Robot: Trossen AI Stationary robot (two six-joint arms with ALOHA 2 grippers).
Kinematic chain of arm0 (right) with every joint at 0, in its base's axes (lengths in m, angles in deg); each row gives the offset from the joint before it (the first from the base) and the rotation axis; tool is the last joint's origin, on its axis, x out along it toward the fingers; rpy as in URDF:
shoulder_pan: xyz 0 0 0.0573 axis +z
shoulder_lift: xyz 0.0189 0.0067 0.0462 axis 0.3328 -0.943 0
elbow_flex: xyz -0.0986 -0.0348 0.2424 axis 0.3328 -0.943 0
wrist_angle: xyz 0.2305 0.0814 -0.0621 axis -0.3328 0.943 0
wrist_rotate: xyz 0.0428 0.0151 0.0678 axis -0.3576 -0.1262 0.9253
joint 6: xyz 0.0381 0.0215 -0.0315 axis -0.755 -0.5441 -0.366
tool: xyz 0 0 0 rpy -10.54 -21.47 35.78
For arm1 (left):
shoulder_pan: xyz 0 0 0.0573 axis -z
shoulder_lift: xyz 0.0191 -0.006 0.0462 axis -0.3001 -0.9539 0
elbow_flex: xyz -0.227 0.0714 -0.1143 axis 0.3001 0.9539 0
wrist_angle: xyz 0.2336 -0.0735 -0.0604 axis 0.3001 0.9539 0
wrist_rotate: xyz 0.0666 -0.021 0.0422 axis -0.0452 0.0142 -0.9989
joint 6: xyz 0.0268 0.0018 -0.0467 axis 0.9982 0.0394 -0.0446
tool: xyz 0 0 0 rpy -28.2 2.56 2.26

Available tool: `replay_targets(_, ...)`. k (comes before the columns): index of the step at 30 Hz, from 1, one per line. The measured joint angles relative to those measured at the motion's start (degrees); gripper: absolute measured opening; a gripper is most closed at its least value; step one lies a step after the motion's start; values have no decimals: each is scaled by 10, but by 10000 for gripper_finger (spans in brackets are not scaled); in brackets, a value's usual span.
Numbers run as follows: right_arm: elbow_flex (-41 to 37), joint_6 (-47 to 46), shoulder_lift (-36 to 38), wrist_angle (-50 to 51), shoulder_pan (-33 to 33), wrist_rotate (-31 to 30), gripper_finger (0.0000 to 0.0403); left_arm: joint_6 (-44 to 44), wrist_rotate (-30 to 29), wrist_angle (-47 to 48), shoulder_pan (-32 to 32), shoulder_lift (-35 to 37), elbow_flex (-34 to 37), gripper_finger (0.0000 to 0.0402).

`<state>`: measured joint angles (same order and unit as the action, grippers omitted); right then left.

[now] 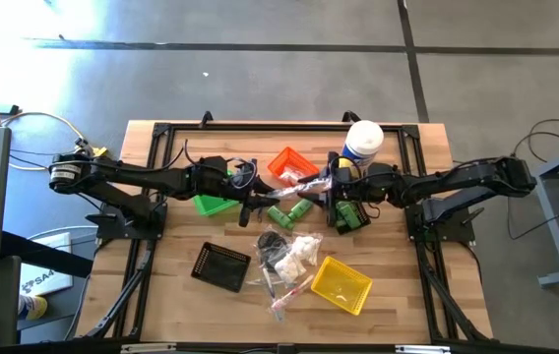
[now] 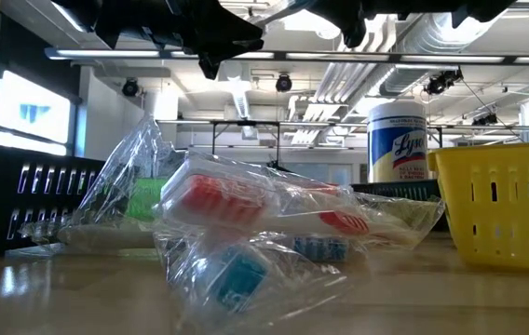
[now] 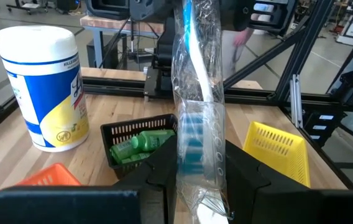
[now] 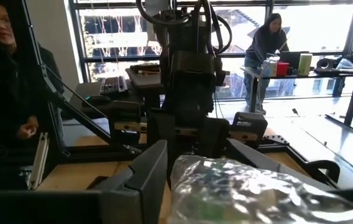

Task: Pick & Place Travel size toiletries
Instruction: Put the blue toothbrush into the yellow bin

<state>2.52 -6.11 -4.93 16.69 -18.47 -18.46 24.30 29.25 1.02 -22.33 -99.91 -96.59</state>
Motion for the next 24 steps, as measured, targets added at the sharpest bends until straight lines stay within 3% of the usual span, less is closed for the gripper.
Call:
replay_targets(14, 0, 1, 0, 1, 0, 2, 18, 0, -1, -1, 0, 0, 0, 85)
replay_targets(24, 0, 4, 0, 3, 0, 2, 12, 0, -2, 0, 0, 0, 0, 85)
